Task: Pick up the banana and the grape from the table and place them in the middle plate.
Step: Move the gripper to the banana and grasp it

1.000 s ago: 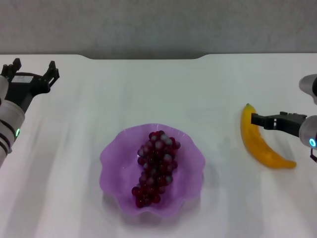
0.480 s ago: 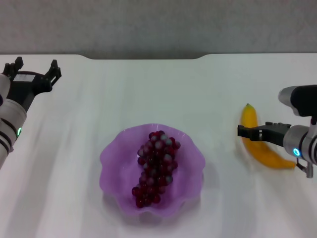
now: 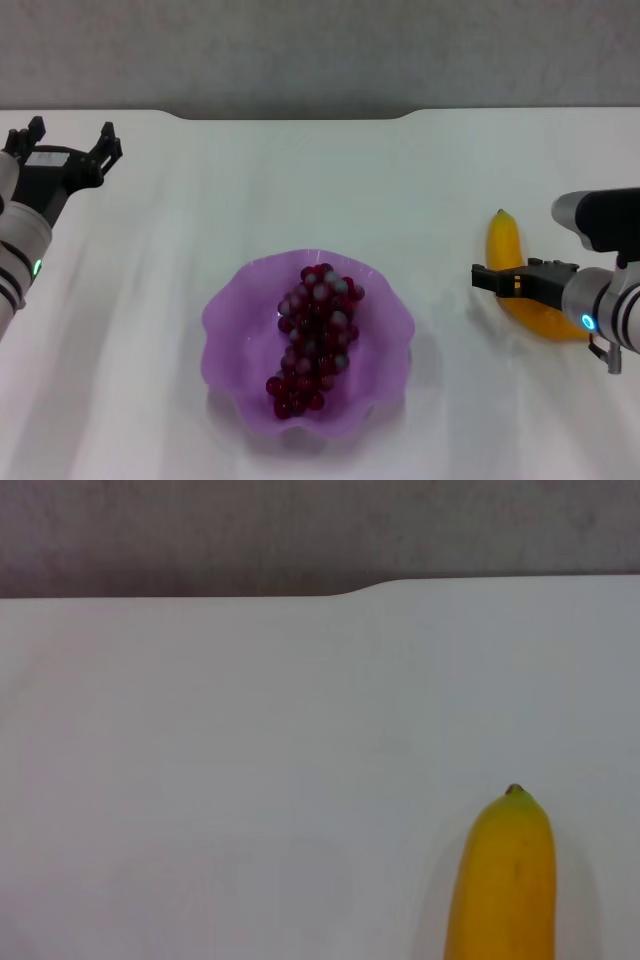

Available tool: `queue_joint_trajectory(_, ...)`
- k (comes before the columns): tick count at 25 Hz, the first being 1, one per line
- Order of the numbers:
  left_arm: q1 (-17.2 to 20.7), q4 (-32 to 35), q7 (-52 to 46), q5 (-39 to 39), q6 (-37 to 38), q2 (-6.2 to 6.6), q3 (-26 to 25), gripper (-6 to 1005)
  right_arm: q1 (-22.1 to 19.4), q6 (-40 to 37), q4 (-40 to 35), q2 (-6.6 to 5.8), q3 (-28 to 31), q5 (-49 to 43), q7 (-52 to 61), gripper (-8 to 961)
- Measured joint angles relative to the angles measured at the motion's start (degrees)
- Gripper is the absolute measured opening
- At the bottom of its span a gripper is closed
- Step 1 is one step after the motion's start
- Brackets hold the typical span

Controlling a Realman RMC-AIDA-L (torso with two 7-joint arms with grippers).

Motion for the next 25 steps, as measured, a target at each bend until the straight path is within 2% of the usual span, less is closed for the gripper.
queue_joint_trajectory(12,0.1,-0.4,0.0,0.0,-0.2,0.0,0.0,893,-2.3,-1.3,-0.5,-0.04,-0.4,0.7,0.1,891)
queue_joint_trajectory(25,0.0,-0.5,0.0,0.0,-0.2,0.0,0.0,893,-2.3,-2.1,0.4,-0.09,-1.0,0.8,0.1,891)
